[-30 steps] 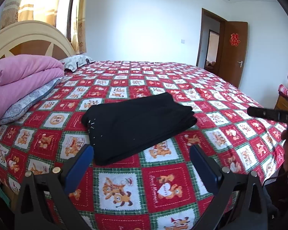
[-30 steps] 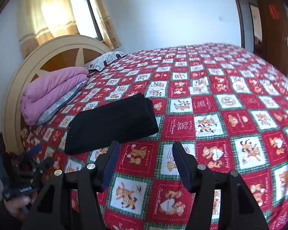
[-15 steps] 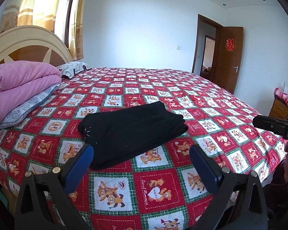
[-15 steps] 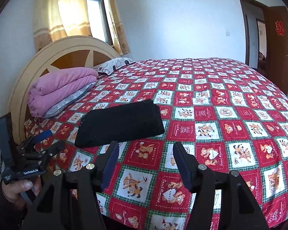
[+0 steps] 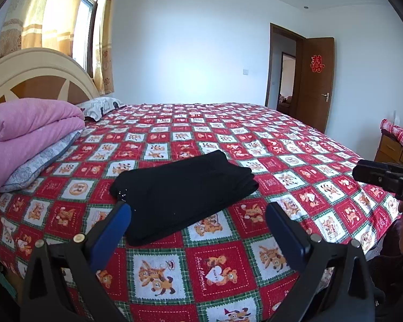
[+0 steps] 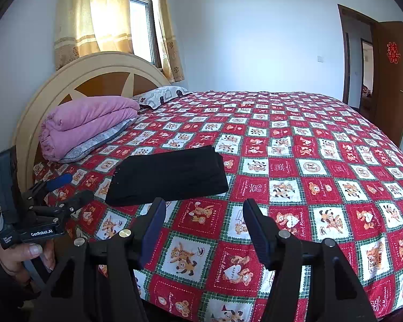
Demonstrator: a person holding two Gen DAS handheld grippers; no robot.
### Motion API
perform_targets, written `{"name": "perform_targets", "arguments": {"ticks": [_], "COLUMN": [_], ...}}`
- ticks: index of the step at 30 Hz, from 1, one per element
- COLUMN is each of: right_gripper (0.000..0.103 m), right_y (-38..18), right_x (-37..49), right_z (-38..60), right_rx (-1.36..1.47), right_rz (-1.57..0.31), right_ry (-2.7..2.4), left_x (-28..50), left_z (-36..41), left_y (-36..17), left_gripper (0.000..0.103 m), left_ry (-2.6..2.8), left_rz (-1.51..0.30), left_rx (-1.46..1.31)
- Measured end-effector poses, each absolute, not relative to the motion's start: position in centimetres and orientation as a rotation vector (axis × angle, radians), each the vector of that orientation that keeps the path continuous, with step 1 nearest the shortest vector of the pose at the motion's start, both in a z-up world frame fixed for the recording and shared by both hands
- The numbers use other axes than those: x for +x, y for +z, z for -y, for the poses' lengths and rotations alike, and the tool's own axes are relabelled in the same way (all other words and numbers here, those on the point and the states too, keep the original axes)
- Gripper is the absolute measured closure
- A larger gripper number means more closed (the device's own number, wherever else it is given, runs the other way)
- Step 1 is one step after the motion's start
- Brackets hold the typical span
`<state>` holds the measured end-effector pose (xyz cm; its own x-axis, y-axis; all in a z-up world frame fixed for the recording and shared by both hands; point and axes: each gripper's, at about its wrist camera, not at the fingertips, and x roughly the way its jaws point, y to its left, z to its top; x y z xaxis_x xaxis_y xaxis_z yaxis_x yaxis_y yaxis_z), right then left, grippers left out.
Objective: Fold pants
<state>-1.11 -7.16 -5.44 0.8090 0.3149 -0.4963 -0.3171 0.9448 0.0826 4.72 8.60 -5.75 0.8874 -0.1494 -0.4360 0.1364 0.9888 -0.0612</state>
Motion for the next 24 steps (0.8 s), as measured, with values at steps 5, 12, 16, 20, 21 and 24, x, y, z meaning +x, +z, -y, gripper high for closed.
{"name": "perform_targets", "arguments": {"ticks": [5, 12, 16, 20, 21, 24], "right_gripper": [0.039, 0.038, 0.038, 0.038, 0.038, 0.038], "right_y": [-5.49, -5.41, -5.42, -5.39, -5.42, -5.44], "right_x": [-1.14, -1.47, -1.35, -1.32, -1.3, -1.26], "right_z": [7.08, 6.69, 6.92, 6.95, 6.95, 7.02], "right_rx": [-0.003, -0.027, -0.021, -0.021, -0.022, -0.024], "right_rz": [-0.53, -0.514, -0.515, -0.514, -0.515, -0.519], "right_ry": [0.343, 0.339, 0.33, 0.326, 0.326, 0.328], "left_x": [4.92, 5.18, 4.96, 5.1, 5.19, 5.39], "left_z": [-8.85, -8.85, -8.76, -8.97, -9.04, -9.15], "left_y": [-5.72, -6.02, -5.83, -5.83, -5.93, -6.24], "left_gripper": [0.0, 0.0, 0.0, 0.0, 0.0, 0.0], "left_ry": [-0.143, -0.14, -0.13, -0.133, -0.135, -0.129], "left_rz": [-0.467, -0.492, -0.477, -0.482, -0.489, -0.5], "left_rx": [-0.036, -0.037, -0.027, -0.045, -0.053, -0.055]}}
